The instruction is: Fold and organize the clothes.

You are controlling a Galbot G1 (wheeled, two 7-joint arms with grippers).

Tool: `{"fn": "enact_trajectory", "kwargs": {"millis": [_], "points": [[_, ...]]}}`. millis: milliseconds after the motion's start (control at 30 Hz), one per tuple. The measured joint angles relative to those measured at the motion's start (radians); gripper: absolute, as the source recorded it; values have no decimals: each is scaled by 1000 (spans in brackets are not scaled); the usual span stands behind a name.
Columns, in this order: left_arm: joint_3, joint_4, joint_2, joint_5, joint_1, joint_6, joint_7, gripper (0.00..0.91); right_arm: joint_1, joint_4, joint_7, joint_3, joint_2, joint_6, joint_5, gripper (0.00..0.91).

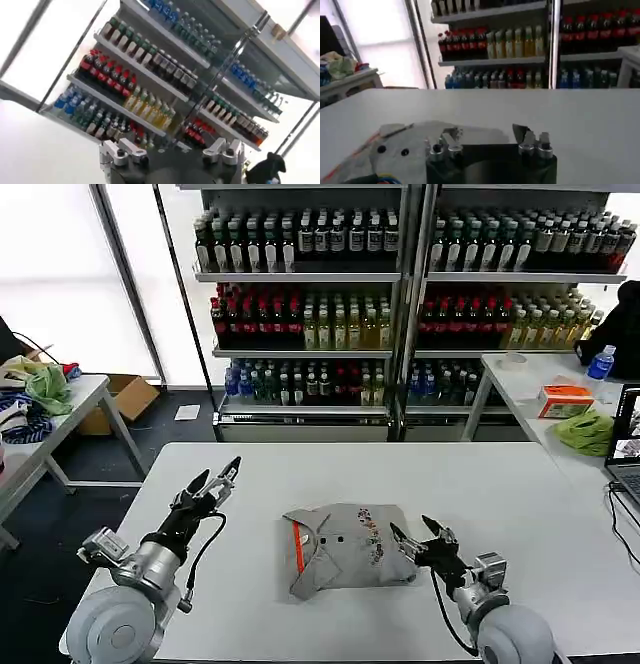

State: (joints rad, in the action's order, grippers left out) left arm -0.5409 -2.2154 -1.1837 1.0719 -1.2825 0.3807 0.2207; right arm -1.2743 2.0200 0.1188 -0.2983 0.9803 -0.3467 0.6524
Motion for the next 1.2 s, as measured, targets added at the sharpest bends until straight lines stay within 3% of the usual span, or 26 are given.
{"fn": "enact_trajectory", "kwargs": {"millis": [333, 533, 833, 1067, 1200], "points": [[-5, -8, -10, -23, -31, 0, -18, 907, 118, -93, 141, 164, 117, -46, -75, 907], [-4, -6, -19, -29, -40, -2, -26, 907, 166, -149, 195, 233, 166, -71, -111, 907], [2, 0, -18, -30, -42, -1, -35, 907, 181, -151, 280, 285, 181, -149, -122, 907], [13, 4, -18, -32, -32, -1, -36, 907, 165, -106, 307, 288, 183, -170, -121, 907], [12, 1, -15, -33, -33, -1, -36, 907, 157, -68, 301, 280, 182, -137, -131, 907]]}}
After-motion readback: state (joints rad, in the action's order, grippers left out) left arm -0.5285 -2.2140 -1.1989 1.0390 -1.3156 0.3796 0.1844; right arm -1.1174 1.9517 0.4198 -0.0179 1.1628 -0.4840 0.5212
